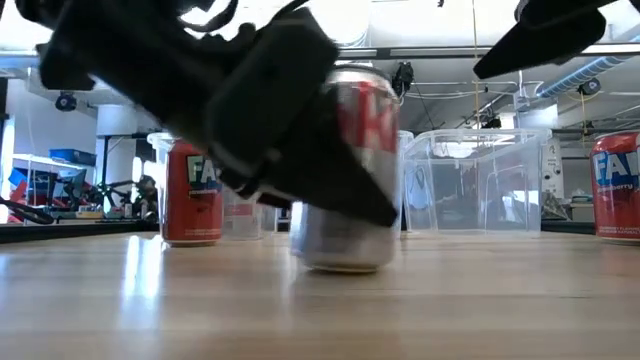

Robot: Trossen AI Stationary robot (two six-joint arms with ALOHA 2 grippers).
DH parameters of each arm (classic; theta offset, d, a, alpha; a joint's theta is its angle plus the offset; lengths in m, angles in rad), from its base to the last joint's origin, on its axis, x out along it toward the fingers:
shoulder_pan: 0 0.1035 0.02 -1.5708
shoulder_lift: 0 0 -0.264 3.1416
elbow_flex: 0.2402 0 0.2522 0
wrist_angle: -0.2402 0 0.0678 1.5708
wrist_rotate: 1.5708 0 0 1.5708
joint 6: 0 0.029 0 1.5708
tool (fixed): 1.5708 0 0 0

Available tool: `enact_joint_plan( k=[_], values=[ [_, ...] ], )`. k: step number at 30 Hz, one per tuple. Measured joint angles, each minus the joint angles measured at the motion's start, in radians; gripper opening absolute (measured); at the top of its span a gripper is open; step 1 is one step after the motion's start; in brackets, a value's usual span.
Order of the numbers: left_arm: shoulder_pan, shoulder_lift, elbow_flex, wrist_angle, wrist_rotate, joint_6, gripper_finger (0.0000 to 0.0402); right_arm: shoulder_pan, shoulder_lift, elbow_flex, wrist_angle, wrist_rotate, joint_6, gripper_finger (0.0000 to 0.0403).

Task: Sort soda cans
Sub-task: Put the top left red-silver soda can into the middle transparent bin

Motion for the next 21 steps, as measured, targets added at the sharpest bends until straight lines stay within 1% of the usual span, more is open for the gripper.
enact_joint_plan(
  k=[7,11,16,21],
  values=[
    [0.012,0.037,0.063,0.011,0.029,0.05,0.0333,-0.034,0.0,-0.1,0.254,0.007,-0.111,0.0364],
    [0.012,0.042,0.066,0.01,0.031,0.05,0.0336,-0.068,0.0,-0.114,0.333,-0.003,-0.183,0.0364],
    [0.009,0.03,0.064,-0.029,0.048,0.051,0.0336,-0.118,0.0,-0.115,0.409,-0.065,-0.251,0.0364],
    [0.008,-0.002,0.059,-0.073,0.049,0.05,0.0336,-0.161,0.064,-0.115,0.518,-0.154,-0.298,0.0364]
  ],
)
